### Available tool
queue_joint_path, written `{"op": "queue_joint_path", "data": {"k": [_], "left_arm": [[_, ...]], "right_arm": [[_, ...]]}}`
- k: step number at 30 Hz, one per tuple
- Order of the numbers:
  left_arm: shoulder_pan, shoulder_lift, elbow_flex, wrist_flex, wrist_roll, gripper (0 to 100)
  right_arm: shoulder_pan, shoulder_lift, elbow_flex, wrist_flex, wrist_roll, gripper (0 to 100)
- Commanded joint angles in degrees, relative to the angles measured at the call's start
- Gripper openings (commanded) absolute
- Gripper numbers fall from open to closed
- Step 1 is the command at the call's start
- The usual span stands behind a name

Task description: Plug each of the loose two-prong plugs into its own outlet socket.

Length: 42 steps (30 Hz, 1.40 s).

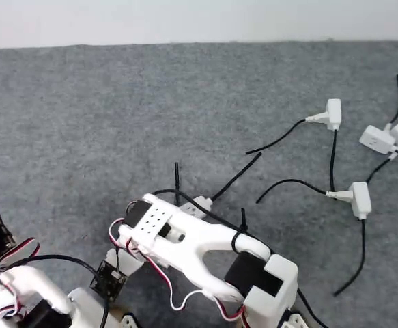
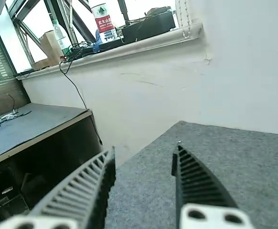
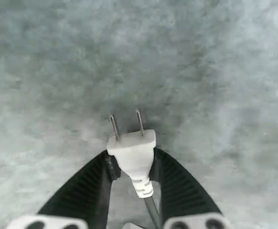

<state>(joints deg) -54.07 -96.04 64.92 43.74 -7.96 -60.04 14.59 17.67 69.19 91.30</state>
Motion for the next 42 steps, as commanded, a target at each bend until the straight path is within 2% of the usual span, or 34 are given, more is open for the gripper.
{"op": "queue_joint_path", "data": {"k": [1,4,8,14,17,24,31,35,42], "left_arm": [[0.0,0.0,-2.24,0.26,-0.18,20],[0.0,0.0,-2.24,0.26,-0.18,20],[0.0,0.0,-2.24,0.18,1.41,20],[0.09,0.0,-2.33,-0.09,1.85,20],[3.08,0.0,-2.33,0.35,2.73,20],[17.76,0.0,-2.24,6.59,2.46,20],[31.82,0.0,-3.65,12.04,2.29,20],[38.07,0.0,-6.9,17.05,2.55,20],[48.7,0.0,-6.11,18.9,1.67,20]], "right_arm": [[-0.31,-1.01,-5.45,7.6,-2.46,0.9],[-0.22,-1.01,-9.41,9.71,-6.33,0.9],[0.22,-2.33,-12.66,12.09,-7.03,0.9],[1.71,-12.88,-17.32,15.16,-10.11,0.9],[2.51,-18.51,-18.37,16.75,-12.04,0.9],[2.95,-32.4,-18.9,21.14,-16.7,0.9],[2.95,-46.64,-17.67,22.9,-27.43,0.9],[2.95,-53.14,-12.57,22.81,-30.15,0.9],[10.77,-61.67,1.76,17.8,-36.48,0.9]]}}
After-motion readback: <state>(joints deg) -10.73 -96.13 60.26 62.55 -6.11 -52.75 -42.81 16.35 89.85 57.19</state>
